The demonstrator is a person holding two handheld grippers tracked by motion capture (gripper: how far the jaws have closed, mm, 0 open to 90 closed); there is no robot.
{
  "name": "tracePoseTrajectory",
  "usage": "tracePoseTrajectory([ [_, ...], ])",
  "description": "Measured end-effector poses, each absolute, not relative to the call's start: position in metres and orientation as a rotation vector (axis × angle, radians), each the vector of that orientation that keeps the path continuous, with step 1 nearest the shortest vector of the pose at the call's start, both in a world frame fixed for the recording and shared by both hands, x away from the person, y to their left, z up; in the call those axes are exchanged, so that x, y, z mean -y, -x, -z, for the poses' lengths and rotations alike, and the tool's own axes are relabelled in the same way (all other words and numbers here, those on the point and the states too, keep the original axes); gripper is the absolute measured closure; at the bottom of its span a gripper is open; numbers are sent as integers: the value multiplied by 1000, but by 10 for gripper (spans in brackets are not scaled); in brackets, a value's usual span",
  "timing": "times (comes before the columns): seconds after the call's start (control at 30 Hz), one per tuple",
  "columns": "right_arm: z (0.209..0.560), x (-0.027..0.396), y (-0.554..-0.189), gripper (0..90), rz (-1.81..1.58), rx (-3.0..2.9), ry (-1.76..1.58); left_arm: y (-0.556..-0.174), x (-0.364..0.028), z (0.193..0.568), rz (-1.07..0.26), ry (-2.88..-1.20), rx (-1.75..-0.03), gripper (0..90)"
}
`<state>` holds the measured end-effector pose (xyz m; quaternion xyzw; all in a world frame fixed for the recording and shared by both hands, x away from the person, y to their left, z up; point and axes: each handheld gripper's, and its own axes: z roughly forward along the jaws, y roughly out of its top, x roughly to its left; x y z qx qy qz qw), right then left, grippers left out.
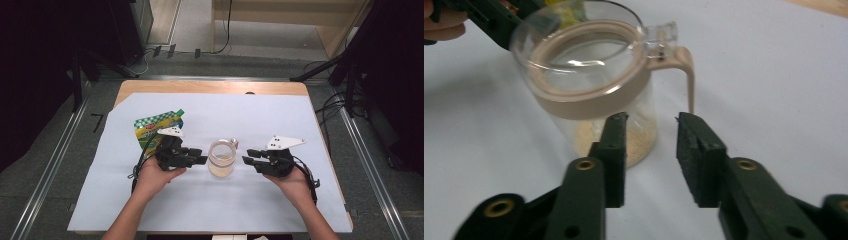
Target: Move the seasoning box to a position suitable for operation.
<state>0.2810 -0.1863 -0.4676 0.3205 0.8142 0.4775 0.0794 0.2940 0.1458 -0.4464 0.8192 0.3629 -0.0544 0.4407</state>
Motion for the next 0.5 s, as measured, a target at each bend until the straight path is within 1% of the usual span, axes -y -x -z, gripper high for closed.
tracePoseTrajectory([
  [0.03, 469, 188, -283, 805, -1424, -2432, -981, -294, -145, 447, 133, -2037, -905, 667],
  [0.07, 471, 189, -290, 884, -1419, -2418, -1015, -293, -144, 447, 126, -2036, -912, 749],
  [0.1, 471, 189, -292, 900, -1416, -2409, -1021, -292, -143, 447, 132, -2035, -907, 773],
  [0.17, 471, 190, -295, 900, -1425, -2388, -1036, -290, -141, 447, 127, -2038, -902, 822],
  [0.2, 471, 190, -298, 900, -1430, -2381, -1037, -289, -139, 448, 122, -2047, -894, 822],
  [0.33, 475, 189, -312, 900, -1455, -2347, -1070, -285, -134, 450, 115, -2063, -889, 876],
  [0.5, 478, 181, -325, 900, -1442, -2353, -1082, -278, -132, 449, 93, -2045, -892, 882],
])
